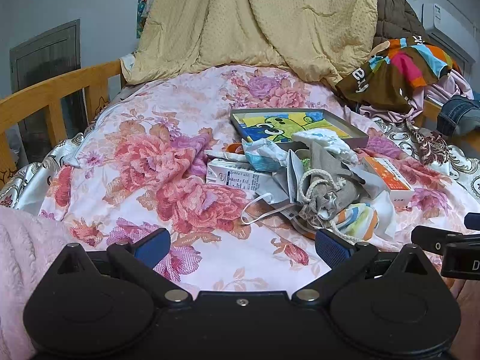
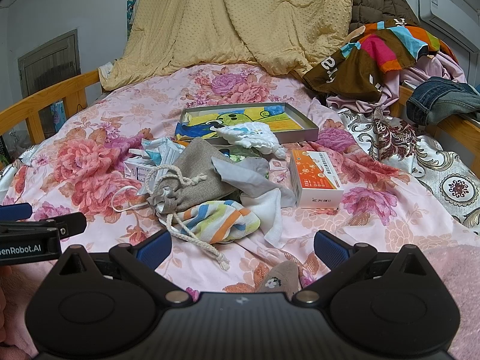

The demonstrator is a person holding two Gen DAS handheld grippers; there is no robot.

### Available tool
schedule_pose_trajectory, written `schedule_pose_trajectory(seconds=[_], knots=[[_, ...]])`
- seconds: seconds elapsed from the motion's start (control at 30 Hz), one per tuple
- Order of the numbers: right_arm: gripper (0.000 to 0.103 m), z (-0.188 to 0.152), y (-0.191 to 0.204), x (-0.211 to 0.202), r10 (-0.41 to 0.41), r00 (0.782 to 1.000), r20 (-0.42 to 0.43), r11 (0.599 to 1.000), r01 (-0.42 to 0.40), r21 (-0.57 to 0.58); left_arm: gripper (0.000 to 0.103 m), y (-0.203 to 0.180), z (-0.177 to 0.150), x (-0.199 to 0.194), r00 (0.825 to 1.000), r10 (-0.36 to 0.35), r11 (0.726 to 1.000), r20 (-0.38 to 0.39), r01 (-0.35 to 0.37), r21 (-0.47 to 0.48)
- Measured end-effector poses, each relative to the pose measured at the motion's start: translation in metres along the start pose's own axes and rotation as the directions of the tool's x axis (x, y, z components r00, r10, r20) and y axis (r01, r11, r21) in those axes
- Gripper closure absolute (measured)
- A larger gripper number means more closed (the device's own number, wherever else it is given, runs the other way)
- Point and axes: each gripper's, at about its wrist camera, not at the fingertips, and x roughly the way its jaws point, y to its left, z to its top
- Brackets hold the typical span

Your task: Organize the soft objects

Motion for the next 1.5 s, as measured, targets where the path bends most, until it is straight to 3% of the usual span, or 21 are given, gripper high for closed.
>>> schedule_pose_trajectory(seconds=[1.5], knots=[[0.0, 0.0004, 0.0035, 0.0003, -0.003, 1.0, 0.0, 1.0, 0.003, -0.012, 0.001, -0.0085, -0.0024, -0.0055, 1.0, -0.005, 1.0, -0.002, 0.005, -0.006]])
